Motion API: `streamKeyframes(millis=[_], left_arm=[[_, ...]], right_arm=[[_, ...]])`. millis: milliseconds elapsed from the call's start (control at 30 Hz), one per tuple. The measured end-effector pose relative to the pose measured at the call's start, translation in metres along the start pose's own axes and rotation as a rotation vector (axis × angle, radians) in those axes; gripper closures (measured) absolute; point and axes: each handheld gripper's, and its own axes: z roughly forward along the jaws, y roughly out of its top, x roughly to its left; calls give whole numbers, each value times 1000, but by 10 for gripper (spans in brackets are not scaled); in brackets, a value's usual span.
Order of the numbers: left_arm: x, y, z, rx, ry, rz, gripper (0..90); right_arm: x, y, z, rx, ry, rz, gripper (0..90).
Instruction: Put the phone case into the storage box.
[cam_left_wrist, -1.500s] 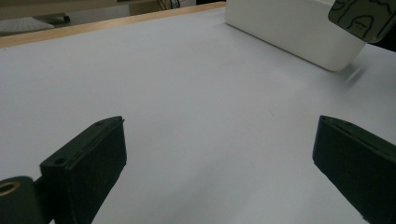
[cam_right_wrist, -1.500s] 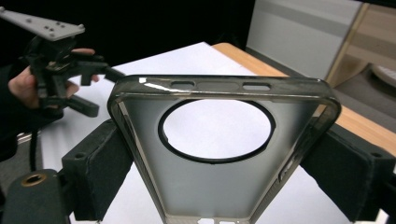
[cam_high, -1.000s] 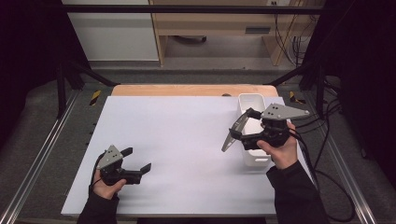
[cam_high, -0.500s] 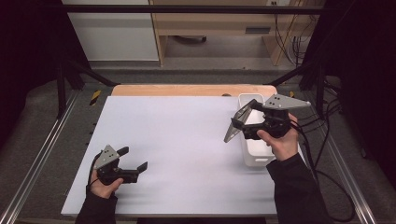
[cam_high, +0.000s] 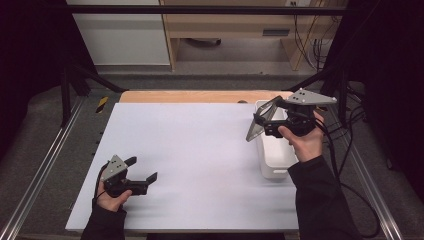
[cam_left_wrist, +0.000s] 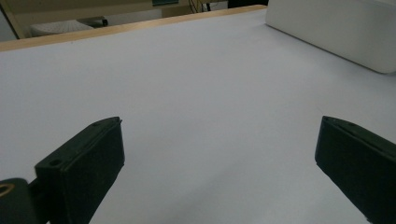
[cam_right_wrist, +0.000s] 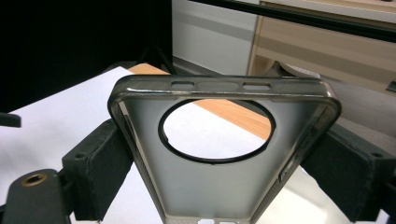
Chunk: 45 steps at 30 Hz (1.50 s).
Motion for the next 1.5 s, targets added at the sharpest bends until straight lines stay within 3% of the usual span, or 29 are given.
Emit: streamKeyframes(millis=[567,1500], left_arm=[[7,1,1,-18,46,-9,9],[9,1,3,-21,37,-8,8]], right_arm=[[-30,11,8,14,-117,42,123],[-67,13,52,77,-293,120,123]])
